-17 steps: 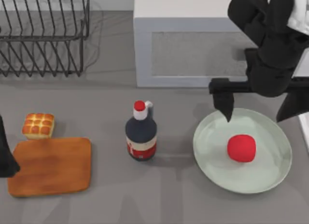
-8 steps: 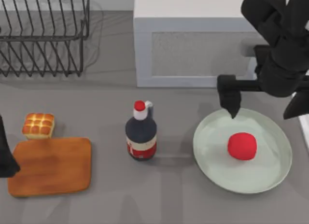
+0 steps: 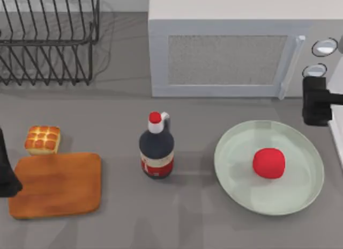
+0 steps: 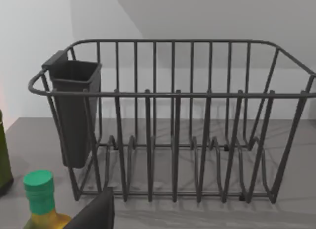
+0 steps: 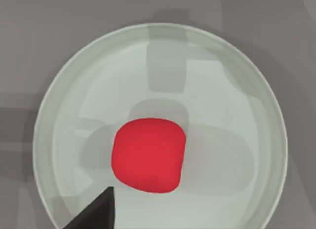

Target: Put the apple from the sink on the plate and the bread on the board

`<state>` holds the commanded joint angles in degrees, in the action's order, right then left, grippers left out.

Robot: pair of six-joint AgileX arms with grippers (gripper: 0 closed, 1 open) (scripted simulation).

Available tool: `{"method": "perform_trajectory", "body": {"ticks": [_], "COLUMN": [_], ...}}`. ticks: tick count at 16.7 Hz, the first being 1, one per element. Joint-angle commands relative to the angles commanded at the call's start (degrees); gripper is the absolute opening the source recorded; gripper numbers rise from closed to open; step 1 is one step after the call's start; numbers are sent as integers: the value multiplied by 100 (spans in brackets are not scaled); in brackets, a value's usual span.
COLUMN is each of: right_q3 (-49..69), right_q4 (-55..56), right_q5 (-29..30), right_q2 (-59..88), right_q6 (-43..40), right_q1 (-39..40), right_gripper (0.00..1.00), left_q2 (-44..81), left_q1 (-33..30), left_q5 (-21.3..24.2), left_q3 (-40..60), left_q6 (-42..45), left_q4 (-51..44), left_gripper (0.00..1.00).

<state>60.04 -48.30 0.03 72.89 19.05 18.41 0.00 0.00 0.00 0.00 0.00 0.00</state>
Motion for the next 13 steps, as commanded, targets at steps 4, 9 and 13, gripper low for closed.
{"method": "perform_trajectory", "body": {"ticks": [4, 9, 13], "right_q3": [-1698, -3887, -5315], "right_q4": [1366, 3105, 4219], "right_q5": [-1, -2, -3], "right_q2": [-2029, -4841, -6504], "right_q6": [-539, -1225, -1664], "right_q1": [-521, -1183, -1608], "right_gripper": [100, 100, 100], "left_q2": [0, 0, 0], "left_q1": [0, 0, 0], "left_q5": [0, 0, 0], "left_q3": [0, 0, 0], "left_q6": [0, 0, 0], "left_q4": [0, 0, 0], "left_gripper": [100, 100, 100]}}
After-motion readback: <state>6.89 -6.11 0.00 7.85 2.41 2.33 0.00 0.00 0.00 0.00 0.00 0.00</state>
